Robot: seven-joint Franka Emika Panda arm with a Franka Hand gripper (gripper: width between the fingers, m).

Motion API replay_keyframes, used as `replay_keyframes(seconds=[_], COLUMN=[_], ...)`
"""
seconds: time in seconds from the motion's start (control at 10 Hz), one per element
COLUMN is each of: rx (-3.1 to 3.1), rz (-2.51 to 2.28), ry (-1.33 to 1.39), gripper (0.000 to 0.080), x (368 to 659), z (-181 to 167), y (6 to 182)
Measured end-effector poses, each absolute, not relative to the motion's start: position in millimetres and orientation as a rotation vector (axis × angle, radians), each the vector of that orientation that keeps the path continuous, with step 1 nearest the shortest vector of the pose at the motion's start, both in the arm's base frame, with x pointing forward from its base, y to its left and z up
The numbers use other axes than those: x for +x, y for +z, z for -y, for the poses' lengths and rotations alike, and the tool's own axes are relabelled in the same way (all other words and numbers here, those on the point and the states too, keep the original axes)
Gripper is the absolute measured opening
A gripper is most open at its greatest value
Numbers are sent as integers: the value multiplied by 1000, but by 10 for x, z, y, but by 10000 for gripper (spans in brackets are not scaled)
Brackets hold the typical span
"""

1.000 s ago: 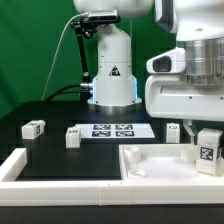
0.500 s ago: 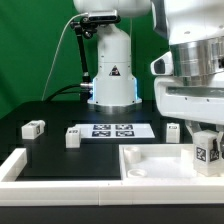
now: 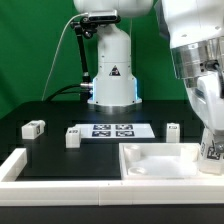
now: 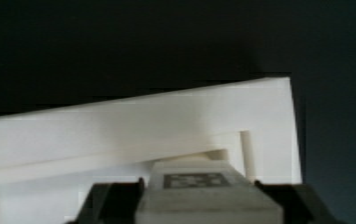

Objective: Assemble one leg

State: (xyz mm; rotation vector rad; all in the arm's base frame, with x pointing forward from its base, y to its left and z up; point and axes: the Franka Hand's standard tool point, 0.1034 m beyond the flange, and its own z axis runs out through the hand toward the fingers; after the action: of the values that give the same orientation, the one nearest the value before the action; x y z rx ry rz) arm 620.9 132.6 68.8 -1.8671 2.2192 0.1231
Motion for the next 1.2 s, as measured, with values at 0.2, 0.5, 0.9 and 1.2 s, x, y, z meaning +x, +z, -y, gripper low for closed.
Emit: replay_keyframes(seconds=[0.2, 0.5, 0.9, 1.2], rx=[-1779, -1786, -2261, -2617], rz=[-2282, -2270, -1830, -1354], ry=[188, 187, 203, 113], gripper=[294, 502, 647, 649], x=[6233, 6245, 6266, 6290], z=[-1294, -1307, -1308, -1252], y=[687, 686, 773, 804])
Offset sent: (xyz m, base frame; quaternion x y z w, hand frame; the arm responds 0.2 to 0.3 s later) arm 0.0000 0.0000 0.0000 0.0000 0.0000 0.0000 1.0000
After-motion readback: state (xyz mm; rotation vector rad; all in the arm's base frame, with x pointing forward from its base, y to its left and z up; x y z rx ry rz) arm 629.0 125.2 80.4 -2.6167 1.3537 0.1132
